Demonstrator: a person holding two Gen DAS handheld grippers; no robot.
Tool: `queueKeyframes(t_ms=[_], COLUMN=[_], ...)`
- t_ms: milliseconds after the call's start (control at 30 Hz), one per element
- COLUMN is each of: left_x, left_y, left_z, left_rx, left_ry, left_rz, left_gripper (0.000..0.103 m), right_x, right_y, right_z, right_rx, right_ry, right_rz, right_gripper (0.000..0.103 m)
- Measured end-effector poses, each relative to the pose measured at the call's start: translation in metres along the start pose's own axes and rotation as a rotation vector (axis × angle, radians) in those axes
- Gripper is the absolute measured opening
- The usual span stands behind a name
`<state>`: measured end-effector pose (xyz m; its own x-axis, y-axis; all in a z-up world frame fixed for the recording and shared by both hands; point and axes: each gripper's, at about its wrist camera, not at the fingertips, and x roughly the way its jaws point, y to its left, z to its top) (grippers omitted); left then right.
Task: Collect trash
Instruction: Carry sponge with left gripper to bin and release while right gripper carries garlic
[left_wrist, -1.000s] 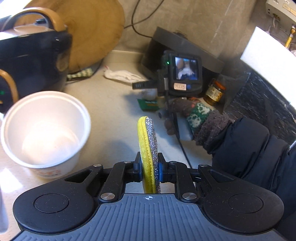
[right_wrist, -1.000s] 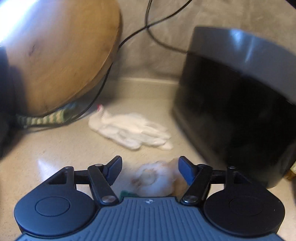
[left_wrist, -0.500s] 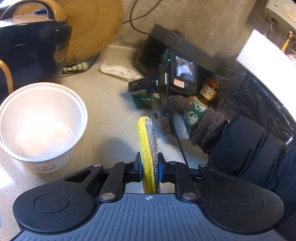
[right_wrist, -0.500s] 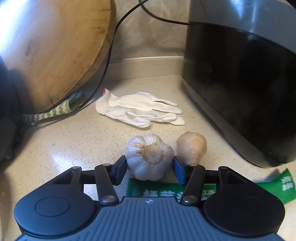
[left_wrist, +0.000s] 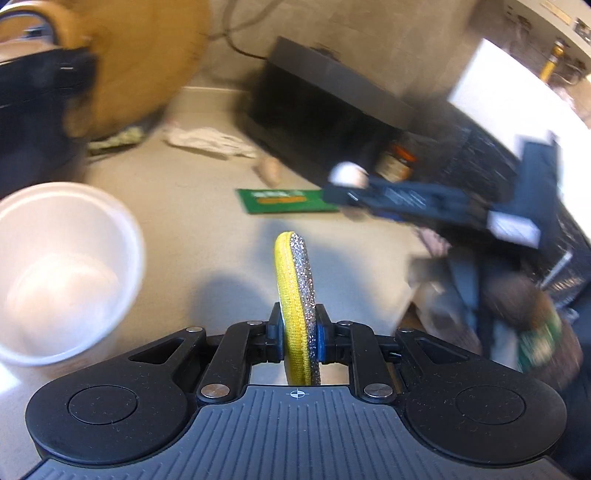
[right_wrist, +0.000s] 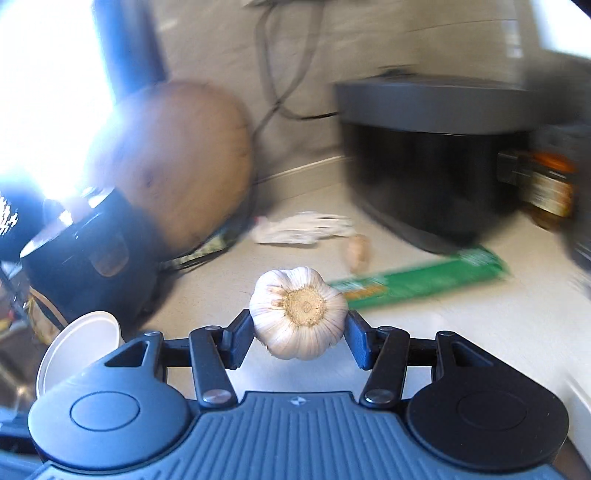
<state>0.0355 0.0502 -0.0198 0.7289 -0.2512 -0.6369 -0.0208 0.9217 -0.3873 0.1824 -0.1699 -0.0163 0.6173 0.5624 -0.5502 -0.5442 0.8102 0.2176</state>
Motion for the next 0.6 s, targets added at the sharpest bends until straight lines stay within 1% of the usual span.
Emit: queueKeyframes(t_ms=[67, 167, 267, 367, 433, 500, 600], left_x=[0.014, 0.036, 0.057, 0.076, 0.090, 0.103, 0.132], left_y=[-0.016, -0.050, -0.084, -0.119, -0.139, -0.158, -0.179], left_z=[0.000, -0.006, -0.022, -0.040, -0.052, -0.067, -0.091], left_rx=[0.054, 0.159, 0.245, 0.332, 0.378, 0.402, 0.430], left_ry=[0.050, 0.132, 0.225, 0.316, 0.380, 0.453, 0.564], left_rz=[-0.058, -0.168, -0.272, -0.356, -0.405, -0.446, -0.459], left_gripper=[0.019, 0.019, 0.019, 0.019, 0.019, 0.019, 0.019], right_x=[-0.031, -0.079, -0.123, -0.161, -0.188, -0.208, -0.228], right_y=[-0.016, -0.041, -0.067, -0.084, -0.093, -0.097, -0.103], right_z=[-0.017, -0.049, -0.086, -0.127, -0.158, -0.186, -0.229], right_rx=[0.046, 0.104, 0.202, 0.309, 0.394, 0.479, 0.587], right_ry=[-0.021, -0.039, -0.029, -0.017, -0.016, -0.018, -0.006], right_rz=[-0.086, -0.252, -0.410, -0.536, -0.596, -0.650, -0.736], right_gripper=[0.053, 0.053, 0.053, 0.053, 0.053, 0.053, 0.053])
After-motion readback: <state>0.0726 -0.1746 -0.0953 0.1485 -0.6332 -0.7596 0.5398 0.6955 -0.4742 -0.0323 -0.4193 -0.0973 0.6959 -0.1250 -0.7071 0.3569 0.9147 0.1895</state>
